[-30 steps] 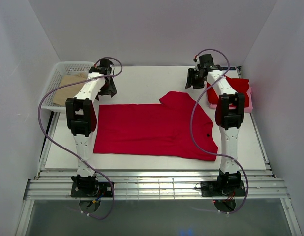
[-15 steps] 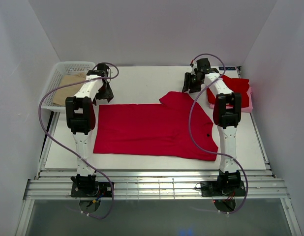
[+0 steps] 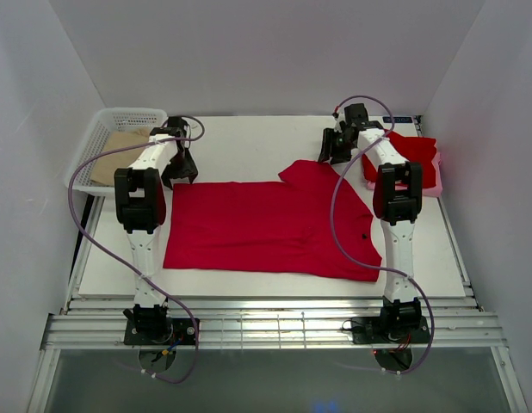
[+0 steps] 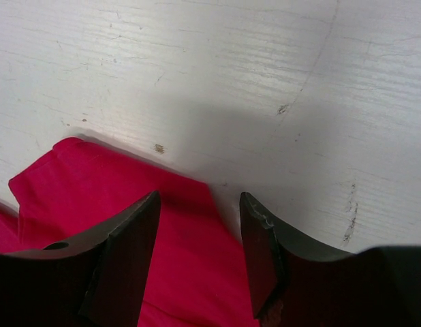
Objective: Fold and stack the t-shirts
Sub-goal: Grap the side of the flattened tshirt furthest away from the robot with both arms
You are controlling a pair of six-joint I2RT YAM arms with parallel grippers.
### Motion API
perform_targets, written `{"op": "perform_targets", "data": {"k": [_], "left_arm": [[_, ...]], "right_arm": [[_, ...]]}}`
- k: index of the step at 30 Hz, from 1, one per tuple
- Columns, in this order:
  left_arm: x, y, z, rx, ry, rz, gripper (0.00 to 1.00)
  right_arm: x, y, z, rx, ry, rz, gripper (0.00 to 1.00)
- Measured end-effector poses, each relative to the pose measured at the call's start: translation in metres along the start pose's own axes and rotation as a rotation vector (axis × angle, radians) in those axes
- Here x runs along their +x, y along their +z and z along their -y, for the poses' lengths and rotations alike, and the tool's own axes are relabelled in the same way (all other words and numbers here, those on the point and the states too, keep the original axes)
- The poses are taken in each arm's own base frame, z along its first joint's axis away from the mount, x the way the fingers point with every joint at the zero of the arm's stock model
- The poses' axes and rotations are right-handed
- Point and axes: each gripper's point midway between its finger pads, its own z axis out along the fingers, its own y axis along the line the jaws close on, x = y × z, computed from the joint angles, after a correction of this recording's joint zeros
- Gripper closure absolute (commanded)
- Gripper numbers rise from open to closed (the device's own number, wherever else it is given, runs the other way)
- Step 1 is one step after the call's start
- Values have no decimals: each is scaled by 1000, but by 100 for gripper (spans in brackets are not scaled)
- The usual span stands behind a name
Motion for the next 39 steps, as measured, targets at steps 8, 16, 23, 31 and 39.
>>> {"op": "perform_targets", "data": {"k": [8, 16, 23, 31, 39], "left_arm": [[-2, 2, 1, 11, -23, 4, 46], [-3, 3, 0, 4, -22, 6, 54], [-3, 3, 0, 3, -22, 6, 57], [-2, 3, -2, -2, -10, 3, 73], [-3, 4, -2, -6, 10, -6, 100]], "right_arm": [[-4, 4, -3, -18, 18, 12, 43], [-6, 6, -9, -59, 22, 22, 43], [-1, 11, -17, -111, 44, 4, 65], [13, 13, -23, -168, 62, -27, 92], [8, 10, -22, -147, 64, -21, 92]]}}
